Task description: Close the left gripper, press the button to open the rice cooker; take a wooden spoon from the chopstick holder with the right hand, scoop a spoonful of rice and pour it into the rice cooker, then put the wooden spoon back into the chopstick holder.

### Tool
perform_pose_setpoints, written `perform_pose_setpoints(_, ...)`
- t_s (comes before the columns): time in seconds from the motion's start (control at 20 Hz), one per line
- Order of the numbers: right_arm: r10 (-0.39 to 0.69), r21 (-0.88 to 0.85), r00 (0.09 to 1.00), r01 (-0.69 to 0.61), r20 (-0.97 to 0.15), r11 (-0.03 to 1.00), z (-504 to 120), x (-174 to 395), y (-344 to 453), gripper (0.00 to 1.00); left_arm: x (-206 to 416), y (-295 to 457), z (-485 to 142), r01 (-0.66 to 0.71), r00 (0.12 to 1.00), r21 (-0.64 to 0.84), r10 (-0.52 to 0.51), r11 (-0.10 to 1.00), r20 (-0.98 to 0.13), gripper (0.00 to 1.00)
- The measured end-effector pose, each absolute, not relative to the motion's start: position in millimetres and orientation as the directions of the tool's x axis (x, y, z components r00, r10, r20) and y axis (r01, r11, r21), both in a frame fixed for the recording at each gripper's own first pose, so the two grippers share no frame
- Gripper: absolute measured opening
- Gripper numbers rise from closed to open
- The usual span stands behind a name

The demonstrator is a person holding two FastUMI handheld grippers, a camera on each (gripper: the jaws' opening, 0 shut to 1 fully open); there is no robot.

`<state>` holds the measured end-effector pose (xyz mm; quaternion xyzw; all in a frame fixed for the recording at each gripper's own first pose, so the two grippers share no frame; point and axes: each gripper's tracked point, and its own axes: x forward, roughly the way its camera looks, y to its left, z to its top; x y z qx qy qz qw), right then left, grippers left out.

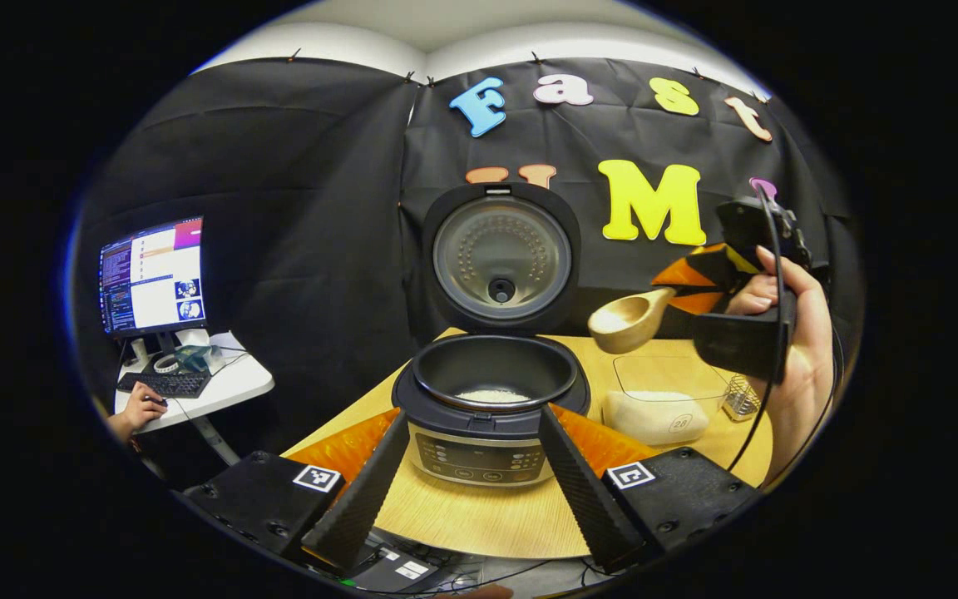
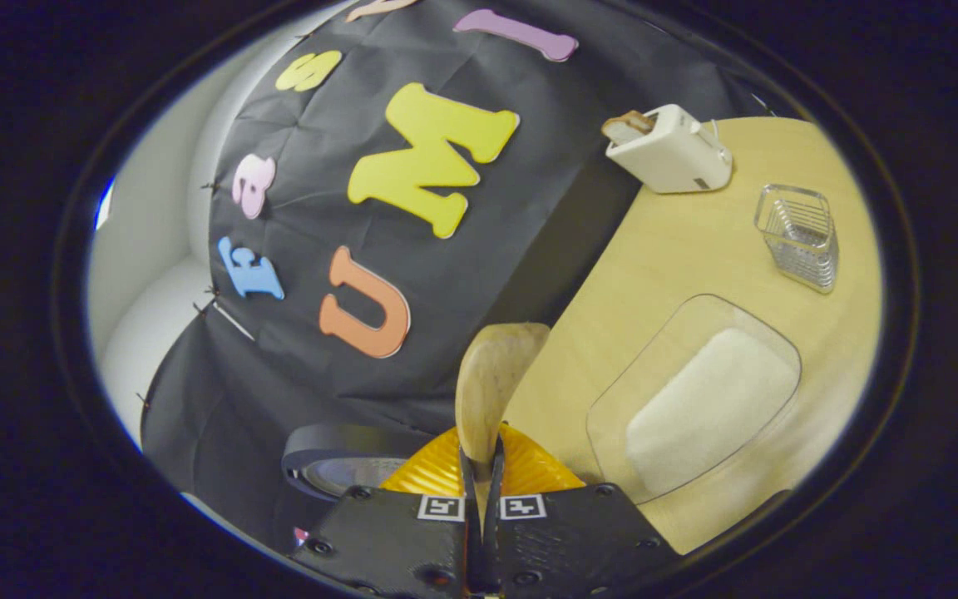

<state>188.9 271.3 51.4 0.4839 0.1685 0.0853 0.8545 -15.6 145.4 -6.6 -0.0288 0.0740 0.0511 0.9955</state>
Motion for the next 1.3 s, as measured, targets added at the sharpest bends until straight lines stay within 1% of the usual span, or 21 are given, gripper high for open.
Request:
perform_pose_setpoints(0.15,0.318,0.789,0.922,-0.023,-0.221,0.615,58.1,193.8,310.6,0.01,-18.0,156.9,-7.7,-0.117,0.983,-0.07,0.106,0.991,-0.152,1.0)
perform_pose_setpoints(0.3,0.303,0.708,0.926,-0.057,-0.227,0.704,62.1,197.4,334.0,0.01,-19.1,169.8,-11.2,-0.131,0.981,-0.083,0.116,0.988,-0.157,1.0)
perform_pose_setpoints(0.5,0.288,0.556,0.935,-0.13,-0.207,0.821,67.8,195.4,363.2,0.01,-18.7,187.3,-16.5,-0.174,0.972,-0.088,0.157,0.981,-0.175,1.0)
perform_pose_setpoints(0.65,0.276,0.43,0.942,-0.172,-0.192,0.886,69.3,192.2,376.6,0.01,-20.6,196.6,-16.6,-0.194,0.968,-0.077,0.179,0.978,-0.176,1.0)
perform_pose_setpoints(0.8,0.296,0.324,0.937,-0.226,-0.185,0.919,70.7,188.1,392.4,0.01,-19.1,201.9,-20.2,-0.208,0.964,-0.078,0.191,0.975,-0.183,1.0)
perform_pose_setpoints(0.95,0.286,0.15,0.938,-0.259,-0.195,0.954,65.1,185.7,402.8,0.01,-19.4,202.4,-18.1,-0.212,0.964,-0.075,0.195,0.975,-0.18,1.0)
perform_pose_setpoints(1.1,0.289,0.037,0.94,-0.287,-0.182,0.957,61.7,183.0,411.3,0.01,-19.8,204.8,-17.3,-0.225,0.962,-0.068,0.211,0.972,-0.176,0.99)
perform_pose_setpoints(1.15,0.291,0.004,0.939,-0.295,-0.184,0.955,59.8,181.7,414.6,0.03,-19.9,204.9,-17.0,-0.228,0.961,-0.068,0.214,0.971,-0.177,0.99)
perform_pose_setpoints(1.2,0.291,-0.036,0.938,-0.302,-0.187,0.952,58.6,180.6,417.6,0.01,-20.2,206.1,-16.9,-0.231,0.96,-0.066,0.217,0.971,-0.176,0.98)
perform_pose_setpoints(1.3,0.268,-0.129,0.946,-0.293,-0.185,0.947,57.8,181.1,417.7,0.03,-19.7,206.4,-16.9,-0.236,0.96,-0.069,0.221,0.969,-0.174,0.97)
